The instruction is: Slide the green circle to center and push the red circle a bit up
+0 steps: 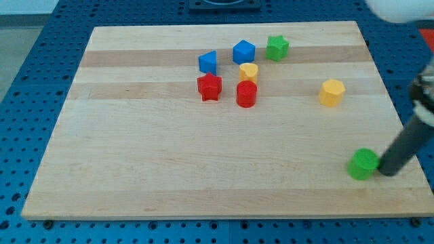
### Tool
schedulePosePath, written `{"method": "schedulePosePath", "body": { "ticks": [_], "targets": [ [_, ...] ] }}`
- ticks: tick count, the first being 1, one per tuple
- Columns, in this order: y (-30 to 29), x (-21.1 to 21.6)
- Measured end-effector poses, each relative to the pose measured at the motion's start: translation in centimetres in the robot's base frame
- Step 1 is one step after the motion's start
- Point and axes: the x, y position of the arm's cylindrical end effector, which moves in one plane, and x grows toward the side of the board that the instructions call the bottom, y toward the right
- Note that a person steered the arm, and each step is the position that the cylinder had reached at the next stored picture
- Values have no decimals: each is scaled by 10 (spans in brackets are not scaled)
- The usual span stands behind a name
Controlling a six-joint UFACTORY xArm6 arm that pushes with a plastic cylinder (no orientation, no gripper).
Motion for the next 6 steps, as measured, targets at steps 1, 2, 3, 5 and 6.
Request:
{"method": "schedulePosePath", "body": {
  "ticks": [1, 2, 3, 5, 6],
  "targets": [
    [-3, 18],
    [-41, 3],
    [-60, -91],
    [20, -74],
    [-19, -12]
  ]
}}
